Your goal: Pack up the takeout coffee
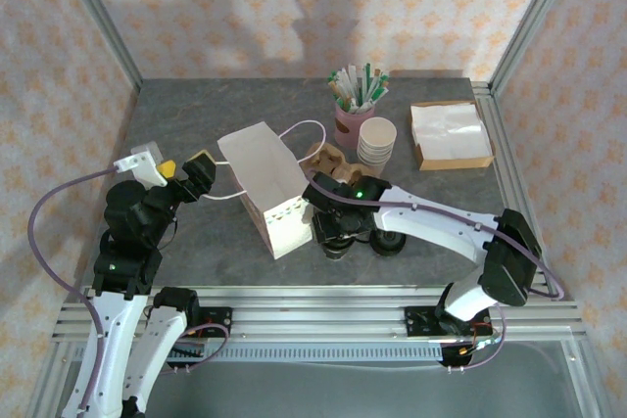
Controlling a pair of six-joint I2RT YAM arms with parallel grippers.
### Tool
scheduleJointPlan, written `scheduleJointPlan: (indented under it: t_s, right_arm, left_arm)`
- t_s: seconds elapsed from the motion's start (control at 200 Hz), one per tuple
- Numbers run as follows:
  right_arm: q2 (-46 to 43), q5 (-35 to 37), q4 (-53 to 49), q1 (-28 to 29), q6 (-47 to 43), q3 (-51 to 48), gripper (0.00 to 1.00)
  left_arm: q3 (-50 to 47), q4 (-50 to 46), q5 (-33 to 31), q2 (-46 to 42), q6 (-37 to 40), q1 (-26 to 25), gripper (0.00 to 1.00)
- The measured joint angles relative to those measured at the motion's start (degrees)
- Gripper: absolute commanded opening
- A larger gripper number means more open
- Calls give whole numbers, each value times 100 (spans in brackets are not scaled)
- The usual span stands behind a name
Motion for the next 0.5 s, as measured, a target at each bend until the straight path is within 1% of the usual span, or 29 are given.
scheduleJointPlan:
  t_s: [0.5]
  right_arm:
    - [240,778,15,426,350,-87,69]
  left_arm:
    - [0,2,0,9,0,0,98]
